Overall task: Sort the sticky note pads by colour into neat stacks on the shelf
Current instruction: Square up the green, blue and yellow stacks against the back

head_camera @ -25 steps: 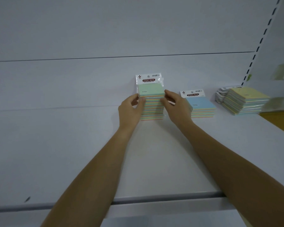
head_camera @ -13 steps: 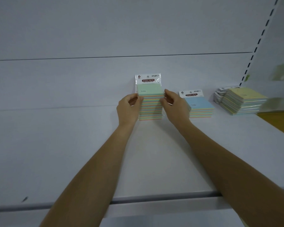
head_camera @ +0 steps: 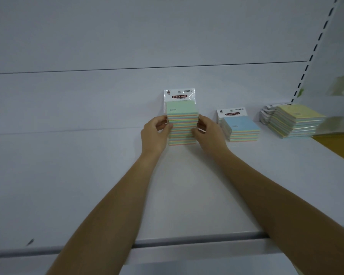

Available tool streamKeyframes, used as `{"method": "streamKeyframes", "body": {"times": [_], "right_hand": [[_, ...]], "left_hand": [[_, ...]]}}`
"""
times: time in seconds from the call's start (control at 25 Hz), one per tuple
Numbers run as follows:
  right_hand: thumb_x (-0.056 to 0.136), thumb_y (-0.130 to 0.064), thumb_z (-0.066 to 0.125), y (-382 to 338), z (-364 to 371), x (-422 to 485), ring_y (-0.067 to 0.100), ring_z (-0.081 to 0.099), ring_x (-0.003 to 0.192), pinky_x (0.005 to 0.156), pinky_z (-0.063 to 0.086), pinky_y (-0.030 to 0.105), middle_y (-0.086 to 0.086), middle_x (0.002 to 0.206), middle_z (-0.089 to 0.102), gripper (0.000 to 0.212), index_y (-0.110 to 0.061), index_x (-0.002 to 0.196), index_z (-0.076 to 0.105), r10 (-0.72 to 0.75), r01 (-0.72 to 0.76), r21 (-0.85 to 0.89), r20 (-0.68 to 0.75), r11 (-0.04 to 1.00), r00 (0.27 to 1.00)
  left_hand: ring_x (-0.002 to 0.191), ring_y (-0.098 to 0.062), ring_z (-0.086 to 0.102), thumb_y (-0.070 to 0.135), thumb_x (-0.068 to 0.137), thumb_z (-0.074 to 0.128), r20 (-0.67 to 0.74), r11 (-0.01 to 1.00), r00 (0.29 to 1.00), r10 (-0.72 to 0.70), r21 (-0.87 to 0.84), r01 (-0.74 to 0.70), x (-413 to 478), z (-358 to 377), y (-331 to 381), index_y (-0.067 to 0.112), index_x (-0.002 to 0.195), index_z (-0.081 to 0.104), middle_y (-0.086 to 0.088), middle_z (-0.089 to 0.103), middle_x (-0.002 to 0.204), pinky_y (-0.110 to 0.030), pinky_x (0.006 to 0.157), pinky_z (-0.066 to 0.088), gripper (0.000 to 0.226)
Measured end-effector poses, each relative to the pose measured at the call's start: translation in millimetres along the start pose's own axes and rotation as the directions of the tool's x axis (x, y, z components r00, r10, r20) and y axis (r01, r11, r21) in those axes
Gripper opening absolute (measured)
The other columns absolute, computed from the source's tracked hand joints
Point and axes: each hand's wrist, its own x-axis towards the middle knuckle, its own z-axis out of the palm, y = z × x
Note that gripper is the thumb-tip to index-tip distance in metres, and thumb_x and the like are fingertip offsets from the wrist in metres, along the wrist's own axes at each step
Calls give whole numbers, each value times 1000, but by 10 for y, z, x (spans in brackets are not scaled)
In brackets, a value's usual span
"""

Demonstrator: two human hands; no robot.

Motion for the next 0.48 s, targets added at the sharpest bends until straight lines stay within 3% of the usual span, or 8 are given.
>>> {"method": "streamKeyframes", "body": {"times": [0.16, 0.24, 0.36, 0.48], "right_hand": [[84, -1, 50, -85, -45, -40, 26, 57, 113, 96, 45, 29, 17, 121, 60, 41, 2, 125, 48, 4, -5, -17, -48, 1000, 999], [87, -7, 51, -140, -79, -70, 23, 51, 121, 97, 38, 24, 12, 133, 52, 49, -2, 134, 39, 12, -15, -31, -109, 999, 994], [89, -9, 49, -215, -226, -62, 19, 49, 122, 100, 37, 24, 6, 137, 49, 48, -11, 136, 40, -11, 17, 31, -193, 999, 981], [85, -5, 50, -156, -626, 120, 22, 53, 118, 103, 42, 32, 10, 130, 55, 40, -10, 125, 53, -91, 89, -16, -161, 996, 983]], "left_hand": [[100, -18, 62, 11, 84, 61, 0, 1000, 1000, -20, 12, 20, 1, -2, 18, 6, 116, 59, -8, 64, 118, -22, 85, 47, 33], [102, -14, 56, 12, 84, 61, -51, 999, 998, -19, 30, 21, -22, -36, 46, 8, 121, 54, -7, 58, 125, -26, 88, 46, 38], [107, -25, 54, 9, 84, 54, -187, 950, 939, 289, 180, -256, -120, -100, 179, 7, 118, 55, -12, 57, 121, -38, 93, 47, 34], [98, -21, 57, 3, 83, 48, -75, 864, 872, 484, 201, -462, -243, 67, 447, 5, 112, 58, -12, 58, 113, -28, 87, 49, 30]]}}
